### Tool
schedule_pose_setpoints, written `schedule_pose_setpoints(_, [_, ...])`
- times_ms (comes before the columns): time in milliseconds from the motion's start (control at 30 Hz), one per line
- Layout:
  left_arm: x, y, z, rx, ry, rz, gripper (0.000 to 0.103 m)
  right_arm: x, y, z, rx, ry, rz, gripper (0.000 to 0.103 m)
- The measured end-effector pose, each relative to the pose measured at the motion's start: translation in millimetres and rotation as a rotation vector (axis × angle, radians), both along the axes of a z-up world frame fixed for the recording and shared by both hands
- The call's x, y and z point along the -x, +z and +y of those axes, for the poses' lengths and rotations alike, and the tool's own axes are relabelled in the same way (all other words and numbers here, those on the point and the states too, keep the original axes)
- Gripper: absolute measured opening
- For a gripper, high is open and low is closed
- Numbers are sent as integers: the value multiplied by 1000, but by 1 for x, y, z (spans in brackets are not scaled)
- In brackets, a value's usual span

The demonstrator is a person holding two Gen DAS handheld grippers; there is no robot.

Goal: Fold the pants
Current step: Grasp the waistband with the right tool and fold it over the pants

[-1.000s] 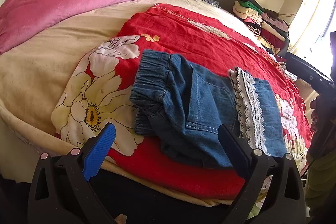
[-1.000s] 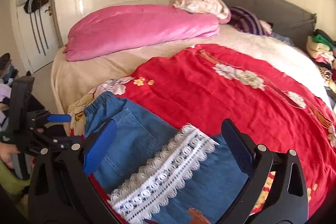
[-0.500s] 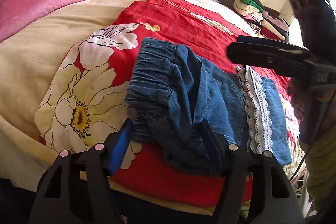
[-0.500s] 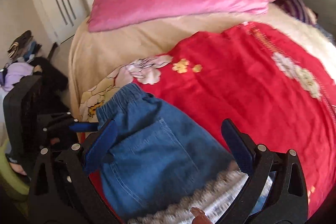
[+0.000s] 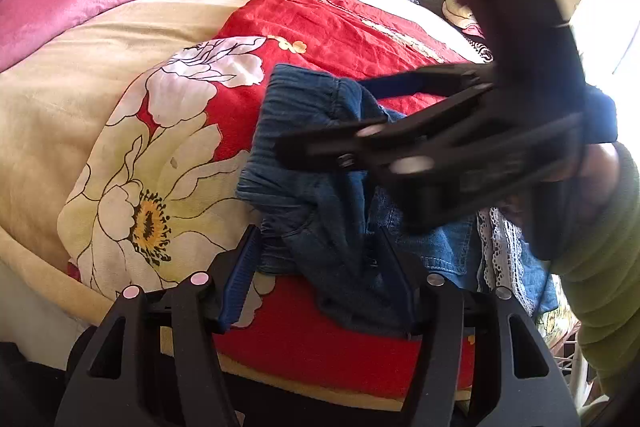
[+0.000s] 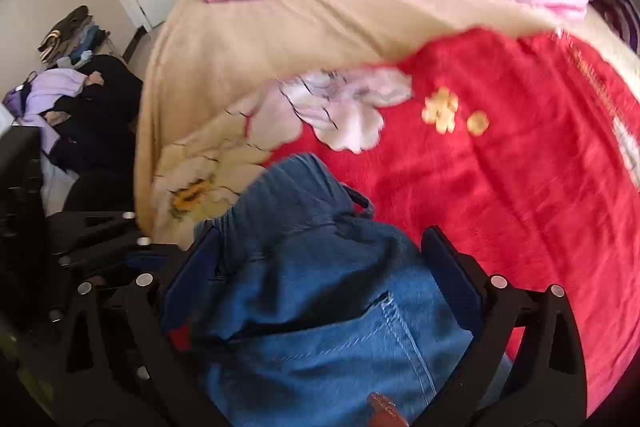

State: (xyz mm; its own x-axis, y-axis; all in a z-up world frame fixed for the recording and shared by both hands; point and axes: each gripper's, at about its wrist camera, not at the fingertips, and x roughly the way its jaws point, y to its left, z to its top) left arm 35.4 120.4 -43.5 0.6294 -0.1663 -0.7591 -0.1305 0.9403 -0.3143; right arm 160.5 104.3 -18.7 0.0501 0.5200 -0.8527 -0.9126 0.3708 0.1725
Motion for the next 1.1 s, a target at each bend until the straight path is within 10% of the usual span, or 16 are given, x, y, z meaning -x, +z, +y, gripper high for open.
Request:
schedule_pose_setpoints(300, [3, 3, 4, 65, -4, -16, 68, -1, 9, -24, -136, 13, 118, 30])
schedule_pose_setpoints(733, [0, 17, -38, 211, -138, -26, 90, 4, 68, -140, -358, -78, 90, 29])
schedule_pose_setpoints(1100, [-22, 44, -103, 295, -311, -121, 71, 6, 81, -226, -479, -198, 56, 36])
